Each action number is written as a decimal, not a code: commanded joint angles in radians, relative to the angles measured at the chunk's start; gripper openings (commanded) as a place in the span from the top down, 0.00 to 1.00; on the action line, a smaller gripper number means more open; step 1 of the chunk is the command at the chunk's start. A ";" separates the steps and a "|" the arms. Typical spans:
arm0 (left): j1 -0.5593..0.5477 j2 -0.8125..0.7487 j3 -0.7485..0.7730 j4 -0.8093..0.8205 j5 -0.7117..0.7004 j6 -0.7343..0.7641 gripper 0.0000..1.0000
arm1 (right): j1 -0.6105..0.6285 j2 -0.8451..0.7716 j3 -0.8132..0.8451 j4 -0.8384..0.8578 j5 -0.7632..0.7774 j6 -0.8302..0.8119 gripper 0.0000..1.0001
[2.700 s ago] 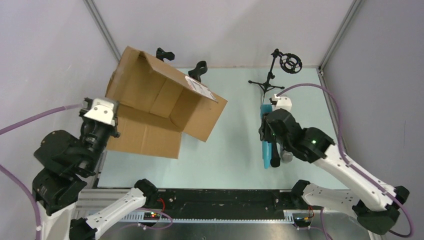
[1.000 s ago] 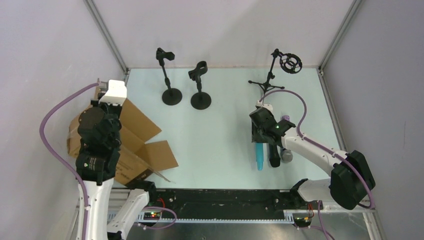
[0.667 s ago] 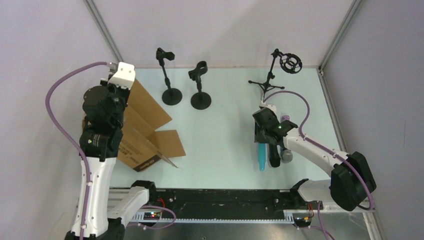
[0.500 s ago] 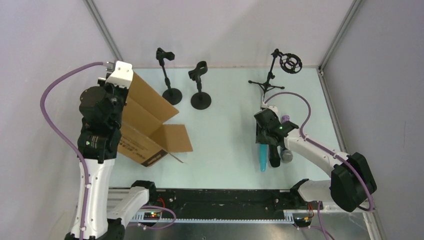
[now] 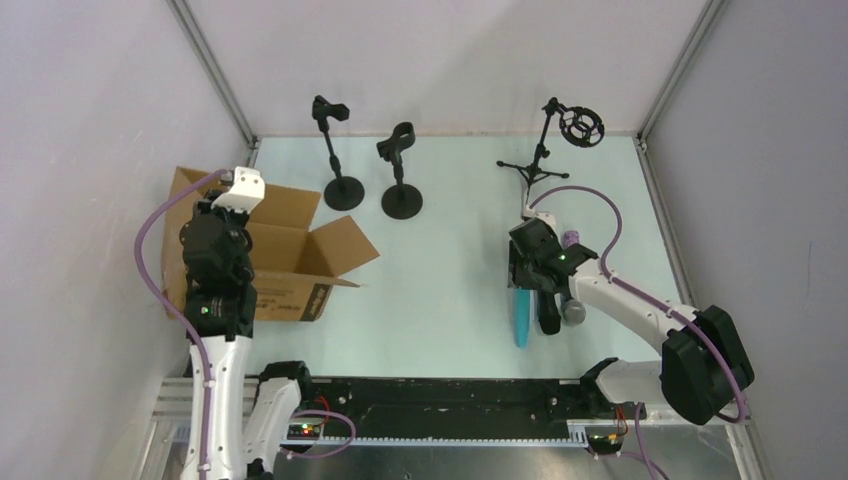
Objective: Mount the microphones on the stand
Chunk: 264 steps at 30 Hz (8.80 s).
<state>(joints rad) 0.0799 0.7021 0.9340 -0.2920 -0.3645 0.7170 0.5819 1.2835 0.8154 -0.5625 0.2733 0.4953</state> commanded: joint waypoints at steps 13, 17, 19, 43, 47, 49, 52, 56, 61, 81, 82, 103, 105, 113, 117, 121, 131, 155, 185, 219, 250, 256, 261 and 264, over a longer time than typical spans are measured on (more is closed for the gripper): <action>0.035 -0.078 -0.183 -0.318 0.090 0.000 0.14 | 0.050 -0.135 0.081 -0.035 0.052 -0.003 0.01; 0.035 -0.100 -0.183 -0.437 0.209 0.026 0.01 | 0.129 -0.112 0.139 -0.048 0.068 0.014 0.01; 0.035 -0.088 -0.181 -0.446 0.223 0.020 0.00 | 0.165 -0.096 0.168 -0.044 0.068 0.028 0.01; -0.010 -0.219 -0.133 -0.631 1.085 0.788 0.02 | 0.440 0.079 0.275 0.044 -0.064 0.121 0.04; -0.029 -0.143 -0.186 -0.636 1.054 0.990 0.02 | 0.470 0.132 0.191 0.092 -0.070 0.170 0.05; -0.060 -0.134 -0.209 -0.639 1.023 1.079 0.02 | 0.489 0.166 0.180 0.097 -0.054 0.181 0.05; -0.116 -0.102 -0.214 -0.653 0.969 1.155 0.02 | 0.512 0.189 0.173 0.113 -0.043 0.194 0.05; -0.171 0.005 -0.133 -0.680 0.909 1.190 0.02 | 0.527 0.180 0.176 0.177 -0.061 0.192 0.06; -0.175 0.125 -0.055 -0.637 0.806 1.154 0.02 | 0.575 0.208 0.215 0.315 -0.146 0.096 0.07; -0.121 -0.024 0.038 -0.397 0.837 0.599 0.02 | 0.611 0.810 0.507 1.018 -0.853 0.264 0.56; -0.120 -0.030 0.037 -0.398 0.831 0.590 0.02 | 0.619 0.826 0.546 1.023 -0.868 0.270 0.56; -0.101 -0.071 0.087 -0.387 0.800 0.464 0.02 | 0.498 1.109 1.004 0.892 -0.588 0.405 0.48; -0.101 -0.074 0.075 -0.386 0.798 0.470 0.02 | 0.474 1.108 1.015 0.871 -0.568 0.396 0.45; -0.101 -0.065 0.056 -0.386 0.780 0.458 0.02 | 0.440 1.273 1.331 0.668 -0.623 0.350 0.38; -0.101 -0.060 0.061 -0.387 0.766 0.436 0.02 | 0.443 1.375 1.524 0.598 -0.648 0.360 0.35; -0.101 -0.049 0.091 -0.386 0.770 0.372 0.02 | 0.439 1.450 1.643 0.592 -0.699 0.392 0.30; -0.100 0.030 0.175 -0.387 0.786 -0.047 0.02 | 0.394 1.122 1.194 0.567 -0.762 0.194 0.16; -0.089 0.579 0.616 -0.262 0.863 -0.148 0.02 | 0.423 0.406 0.282 0.258 -0.307 0.063 0.17; -0.032 0.978 0.677 0.006 0.826 -0.341 0.02 | 0.411 0.293 0.176 0.251 -0.205 0.040 0.20; -0.032 0.951 0.677 0.226 0.870 -0.576 0.84 | 0.383 0.210 0.075 0.260 -0.183 0.069 0.24; -0.331 0.253 0.400 0.104 0.944 -0.534 0.93 | 0.361 -0.094 0.044 0.172 -0.089 0.083 0.24; -0.416 0.182 0.277 0.085 0.885 -0.549 0.99 | 0.359 -0.131 0.044 0.157 -0.081 0.085 0.24; -0.463 0.170 0.196 0.084 0.849 -0.665 1.00 | 0.348 -0.134 0.044 0.159 -0.083 0.087 0.24; -0.473 0.205 0.187 0.086 0.863 -0.743 1.00 | 0.347 -0.129 0.041 0.160 -0.083 0.087 0.24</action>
<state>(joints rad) -0.3767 0.8936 1.1084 -0.2916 0.5148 0.0845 0.9352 1.1717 0.8642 -0.4004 0.1688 0.5701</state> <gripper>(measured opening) 0.330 0.763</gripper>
